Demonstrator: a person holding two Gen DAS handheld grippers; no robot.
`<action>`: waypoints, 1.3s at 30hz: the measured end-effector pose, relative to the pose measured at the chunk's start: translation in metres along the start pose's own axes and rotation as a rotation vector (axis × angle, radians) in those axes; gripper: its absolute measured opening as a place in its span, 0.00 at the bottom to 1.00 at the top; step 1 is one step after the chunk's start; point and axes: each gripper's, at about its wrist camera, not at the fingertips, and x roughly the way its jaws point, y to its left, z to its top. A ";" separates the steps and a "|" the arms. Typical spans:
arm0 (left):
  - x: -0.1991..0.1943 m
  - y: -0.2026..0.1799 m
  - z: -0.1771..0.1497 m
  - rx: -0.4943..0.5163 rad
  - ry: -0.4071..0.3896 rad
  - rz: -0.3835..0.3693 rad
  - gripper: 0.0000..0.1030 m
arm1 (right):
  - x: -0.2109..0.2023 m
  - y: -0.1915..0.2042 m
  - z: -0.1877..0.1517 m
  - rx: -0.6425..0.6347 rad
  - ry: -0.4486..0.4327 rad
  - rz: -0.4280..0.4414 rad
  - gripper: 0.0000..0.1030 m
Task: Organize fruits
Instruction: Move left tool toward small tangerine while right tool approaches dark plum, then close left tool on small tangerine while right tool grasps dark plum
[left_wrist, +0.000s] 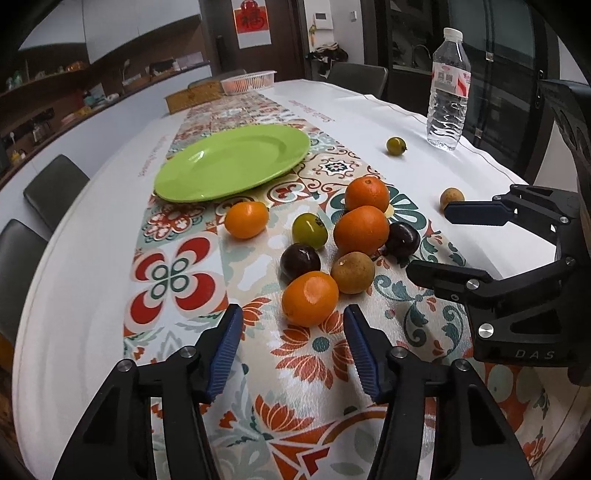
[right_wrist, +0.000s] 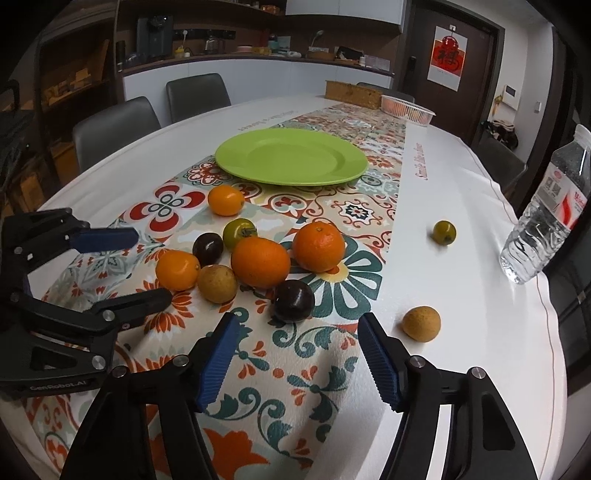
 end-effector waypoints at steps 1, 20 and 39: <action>0.001 0.001 0.001 -0.003 0.002 -0.003 0.52 | 0.001 -0.001 0.001 0.004 0.001 0.004 0.65; 0.013 0.002 0.008 -0.053 0.027 -0.077 0.33 | 0.022 0.000 0.009 0.033 0.038 0.054 0.40; -0.015 -0.002 0.012 -0.114 -0.029 -0.030 0.32 | 0.002 -0.005 0.005 0.091 0.026 0.082 0.27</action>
